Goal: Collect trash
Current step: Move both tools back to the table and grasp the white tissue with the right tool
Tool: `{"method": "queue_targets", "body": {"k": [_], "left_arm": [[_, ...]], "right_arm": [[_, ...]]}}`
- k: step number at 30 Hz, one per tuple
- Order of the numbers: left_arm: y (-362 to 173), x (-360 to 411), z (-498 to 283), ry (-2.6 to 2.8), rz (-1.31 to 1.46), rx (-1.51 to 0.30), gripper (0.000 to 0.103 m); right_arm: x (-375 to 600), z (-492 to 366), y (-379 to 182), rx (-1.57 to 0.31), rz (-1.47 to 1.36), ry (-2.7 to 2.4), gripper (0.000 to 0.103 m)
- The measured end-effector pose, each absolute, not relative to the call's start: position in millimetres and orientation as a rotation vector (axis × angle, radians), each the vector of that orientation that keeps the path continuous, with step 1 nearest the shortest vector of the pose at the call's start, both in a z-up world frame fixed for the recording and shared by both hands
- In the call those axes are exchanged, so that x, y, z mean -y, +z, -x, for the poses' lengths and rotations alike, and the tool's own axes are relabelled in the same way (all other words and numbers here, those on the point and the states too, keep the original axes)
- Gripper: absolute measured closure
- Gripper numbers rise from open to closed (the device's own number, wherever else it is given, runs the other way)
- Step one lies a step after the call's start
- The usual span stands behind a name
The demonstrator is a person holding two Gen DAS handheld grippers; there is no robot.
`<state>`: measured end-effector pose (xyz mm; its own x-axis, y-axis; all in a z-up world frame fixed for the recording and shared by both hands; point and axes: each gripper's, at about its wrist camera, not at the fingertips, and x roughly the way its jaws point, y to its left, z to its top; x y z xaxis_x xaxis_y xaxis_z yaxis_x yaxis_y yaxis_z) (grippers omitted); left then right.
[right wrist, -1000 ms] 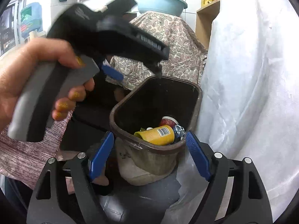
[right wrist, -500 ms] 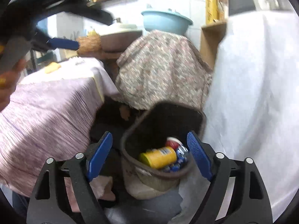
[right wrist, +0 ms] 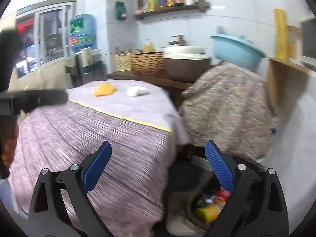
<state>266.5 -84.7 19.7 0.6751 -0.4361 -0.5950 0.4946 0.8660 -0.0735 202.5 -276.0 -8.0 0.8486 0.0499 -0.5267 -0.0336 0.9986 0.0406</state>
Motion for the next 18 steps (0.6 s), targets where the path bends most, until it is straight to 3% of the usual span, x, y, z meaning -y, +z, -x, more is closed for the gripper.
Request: {"method": "queue_targets", "body": {"k": [10,18], "left_arm": [[-0.8,-21.6,-313.4,-0.288,-0.106,-0.712,0.007],[-9.7,-62.5,-353.0,-0.235,-0.057,-0.749,0.007]], "right_arm": [[212.2,-324.2,-14.6,-0.697,0.059,0.237,0.009],[186.3,-454.3,-32.3,-0.790,0.143,0.223,0.009]]}}
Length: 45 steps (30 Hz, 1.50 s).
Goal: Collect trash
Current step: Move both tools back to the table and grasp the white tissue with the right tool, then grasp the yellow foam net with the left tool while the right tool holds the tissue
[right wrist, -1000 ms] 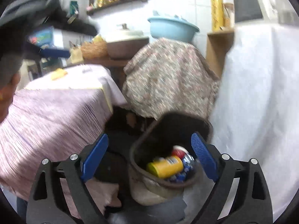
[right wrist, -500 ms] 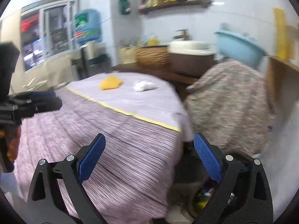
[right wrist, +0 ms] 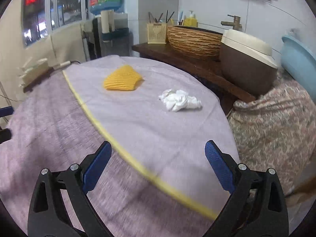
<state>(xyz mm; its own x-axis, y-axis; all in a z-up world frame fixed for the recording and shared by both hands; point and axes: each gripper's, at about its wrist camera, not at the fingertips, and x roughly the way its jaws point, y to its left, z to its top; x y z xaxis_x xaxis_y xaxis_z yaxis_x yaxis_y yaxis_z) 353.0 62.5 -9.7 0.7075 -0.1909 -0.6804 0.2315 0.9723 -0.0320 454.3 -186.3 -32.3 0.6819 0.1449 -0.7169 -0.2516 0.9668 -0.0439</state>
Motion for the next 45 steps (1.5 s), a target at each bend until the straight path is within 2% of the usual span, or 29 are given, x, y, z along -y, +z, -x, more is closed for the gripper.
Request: {"method": "queue_targets", "body": {"k": [12,13,14,15,16,22,30,40,42,44,45], "left_arm": [[-32.2,-61.6,-414.3,-0.260,-0.037,-0.820,0.007],[-32.6,-58.7,-421.0,-0.261,-0.043,-0.821,0.007],[-33.3,-57.7,-425.9,-0.260,-0.047,-0.820,0.007],[-33.5,-55.0,-430.0,-0.260,-0.053,-0.819,0.007],[-34.0,-50.6,-434.3,-0.264,-0.066,-0.817,0.007],[-35.1,-33.7,-450.9,-0.253,-0.094,-0.802,0.007],[-37.0,1.0,-492.2,-0.255,-0.131,-0.802,0.007],[-62.8,50.7,-587.4,-0.214,-0.136,-0.925,0.007],[-67.7,51.2,-597.9,-0.185,-0.130,-0.943,0.012],[-69.6,48.6,-602.8,-0.172,-0.111,-0.955,0.031],[-69.8,48.0,-603.7,-0.165,-0.109,-0.954,0.035]], "right_arm": [[181.4,-598.1,-65.3,-0.916,0.169,0.108,0.009],[182.7,-604.5,-69.3,-0.932,0.163,0.104,0.013],[183.1,-609.3,-74.1,-0.948,0.164,0.105,0.025],[183.1,-612.5,-78.8,-0.965,0.168,0.110,0.031],[182.7,-615.2,-84.0,-0.983,0.175,0.118,0.042],[177.4,-605.5,-84.4,-0.944,0.189,0.153,0.057],[188.8,-573.9,-61.0,-0.865,0.130,0.201,0.058],[204.5,-502.0,-32.8,-0.818,0.099,0.275,0.058],[207.3,-488.2,-32.1,-0.818,0.092,0.288,0.058],[209.8,-474.9,-30.3,-0.810,0.096,0.300,0.058],[210.9,-470.1,-29.5,-0.806,0.097,0.304,0.058]]}}
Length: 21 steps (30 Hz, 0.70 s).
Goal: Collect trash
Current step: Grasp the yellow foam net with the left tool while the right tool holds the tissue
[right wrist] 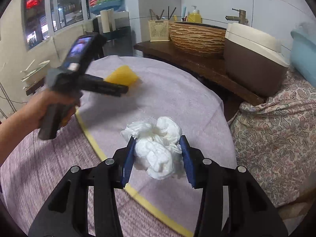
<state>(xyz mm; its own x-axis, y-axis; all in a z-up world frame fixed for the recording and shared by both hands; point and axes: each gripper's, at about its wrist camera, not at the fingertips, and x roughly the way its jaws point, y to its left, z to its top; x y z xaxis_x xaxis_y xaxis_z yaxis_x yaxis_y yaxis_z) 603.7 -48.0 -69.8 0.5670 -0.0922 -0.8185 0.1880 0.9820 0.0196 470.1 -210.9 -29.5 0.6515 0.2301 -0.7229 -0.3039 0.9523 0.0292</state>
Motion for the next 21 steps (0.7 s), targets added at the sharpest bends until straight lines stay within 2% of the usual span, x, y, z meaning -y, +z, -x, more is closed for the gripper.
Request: {"method": "queue_targets", "body": {"k": [4,12,21], "left_arm": [[-66.4,42.3,-595.5,-0.155,-0.078,-0.932,0.073],[-42.5,27.2,-545.7,-0.203,-0.022,-0.839,0.075],[-8.2,18.9,-389.1,-0.338,-0.005,-0.700,0.075]], "right_arm": [[214.3,-450.3,-25.1,-0.776,0.130,0.294,0.058],[219.7,-428.7,-23.4,-0.738,0.091,0.295,0.058],[217.4,-351.9,-12.6,-0.651,0.055,0.294,0.058]]}}
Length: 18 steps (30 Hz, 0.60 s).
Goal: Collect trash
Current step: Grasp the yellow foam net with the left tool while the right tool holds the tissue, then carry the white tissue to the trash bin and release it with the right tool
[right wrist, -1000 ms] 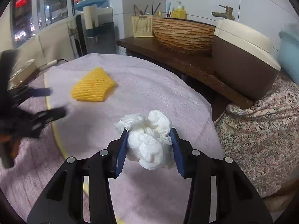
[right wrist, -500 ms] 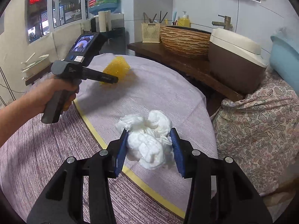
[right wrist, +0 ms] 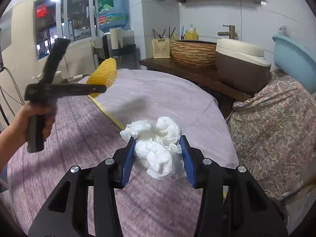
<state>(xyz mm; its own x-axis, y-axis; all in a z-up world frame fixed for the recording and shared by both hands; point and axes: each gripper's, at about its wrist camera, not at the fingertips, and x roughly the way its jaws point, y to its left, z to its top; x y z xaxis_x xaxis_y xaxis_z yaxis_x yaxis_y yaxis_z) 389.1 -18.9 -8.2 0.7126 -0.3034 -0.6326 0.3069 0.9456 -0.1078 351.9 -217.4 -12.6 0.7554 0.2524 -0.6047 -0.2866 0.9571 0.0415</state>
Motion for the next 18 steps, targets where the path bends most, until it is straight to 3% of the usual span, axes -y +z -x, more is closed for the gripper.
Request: {"method": "queue_targets", "body": {"k": [10,18], "left_arm": [[-7.8,57.4,-247.1,-0.456,-0.027,-0.616,0.075],[-22.8,131.9,-206.1,-0.629,0.006,-0.637,0.075]], "right_arm": [[231.7,-222.1,-10.2,-0.579,0.013,0.245,0.058],[298.4,-146.3,-39.8,-0.612,-0.102,0.016,0.058]]}}
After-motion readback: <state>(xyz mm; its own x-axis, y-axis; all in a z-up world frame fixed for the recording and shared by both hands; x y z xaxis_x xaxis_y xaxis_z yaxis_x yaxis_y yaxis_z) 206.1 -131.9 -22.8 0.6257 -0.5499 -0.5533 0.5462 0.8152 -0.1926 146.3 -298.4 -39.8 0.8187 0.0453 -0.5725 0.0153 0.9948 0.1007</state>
